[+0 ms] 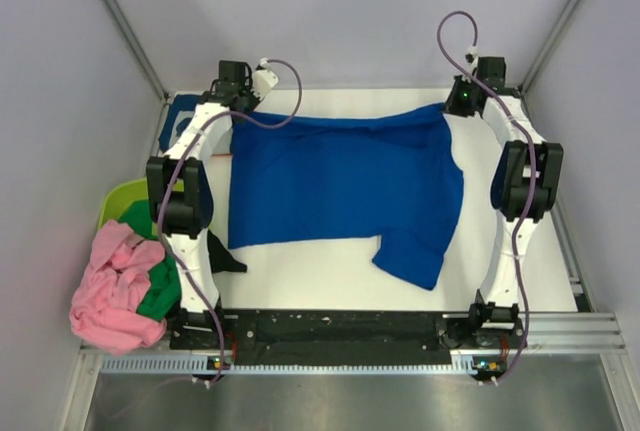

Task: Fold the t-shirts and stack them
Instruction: Flatten out the tshirt, then grap the side of the flattened tshirt furthest away from the robot with both arms, then fold the flattened tshirt in 1/3 of the way

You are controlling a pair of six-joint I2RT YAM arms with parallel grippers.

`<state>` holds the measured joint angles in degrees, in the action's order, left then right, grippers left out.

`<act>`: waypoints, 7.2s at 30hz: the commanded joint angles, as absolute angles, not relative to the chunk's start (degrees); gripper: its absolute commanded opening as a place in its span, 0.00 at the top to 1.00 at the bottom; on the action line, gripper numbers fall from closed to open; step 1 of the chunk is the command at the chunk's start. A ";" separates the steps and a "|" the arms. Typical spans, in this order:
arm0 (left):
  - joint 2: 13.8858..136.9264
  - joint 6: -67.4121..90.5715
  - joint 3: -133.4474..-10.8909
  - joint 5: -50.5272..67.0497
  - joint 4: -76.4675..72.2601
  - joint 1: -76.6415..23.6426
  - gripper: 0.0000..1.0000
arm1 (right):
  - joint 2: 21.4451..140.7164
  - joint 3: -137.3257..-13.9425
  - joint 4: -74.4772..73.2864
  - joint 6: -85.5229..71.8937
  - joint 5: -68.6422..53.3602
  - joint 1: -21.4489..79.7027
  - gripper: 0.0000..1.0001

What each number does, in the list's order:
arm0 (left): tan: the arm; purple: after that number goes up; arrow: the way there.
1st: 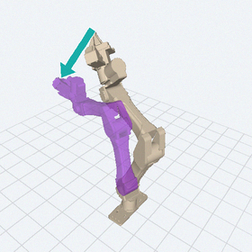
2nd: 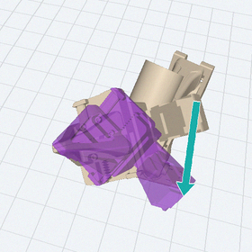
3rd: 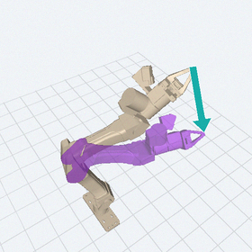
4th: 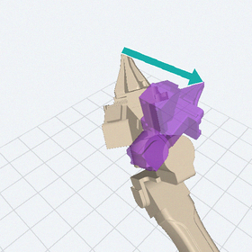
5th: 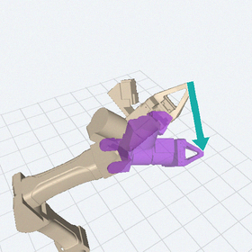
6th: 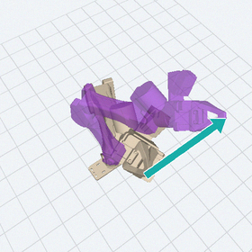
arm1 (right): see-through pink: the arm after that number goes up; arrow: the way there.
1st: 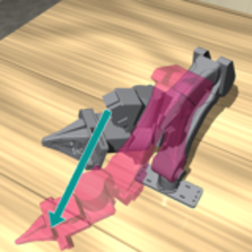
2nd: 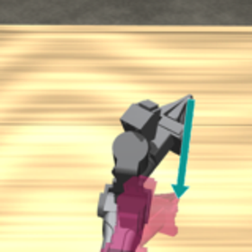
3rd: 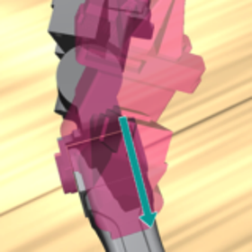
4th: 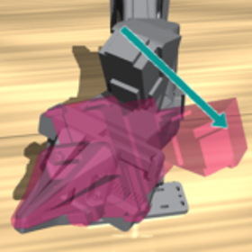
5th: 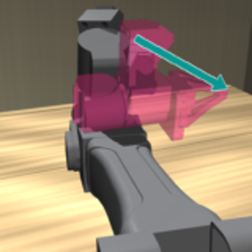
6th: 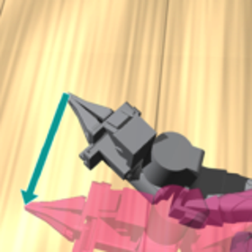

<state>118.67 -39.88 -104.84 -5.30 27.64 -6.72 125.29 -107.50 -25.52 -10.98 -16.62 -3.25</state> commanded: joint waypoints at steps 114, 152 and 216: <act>103.28 -54.41 -89.03 9.74 34.02 -17.38 0.28 | 100.62 -68.99 -21.98 -29.62 -18.28 -4.22 1.00; 140.80 -36.92 -123.13 17.24 36.74 -48.25 0.43 | 104.15 -64.78 -19.42 -28.04 -19.07 -4.57 1.00; 83.85 -54.58 -52.83 5.20 43.17 -15.38 0.37 | 62.58 -44.31 -59.76 49.74 -6.86 42.71 0.33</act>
<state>86.21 -56.27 -56.12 11.81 53.67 -15.77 62.72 -48.69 -49.12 40.16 -13.52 39.48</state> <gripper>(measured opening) 0.647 0.669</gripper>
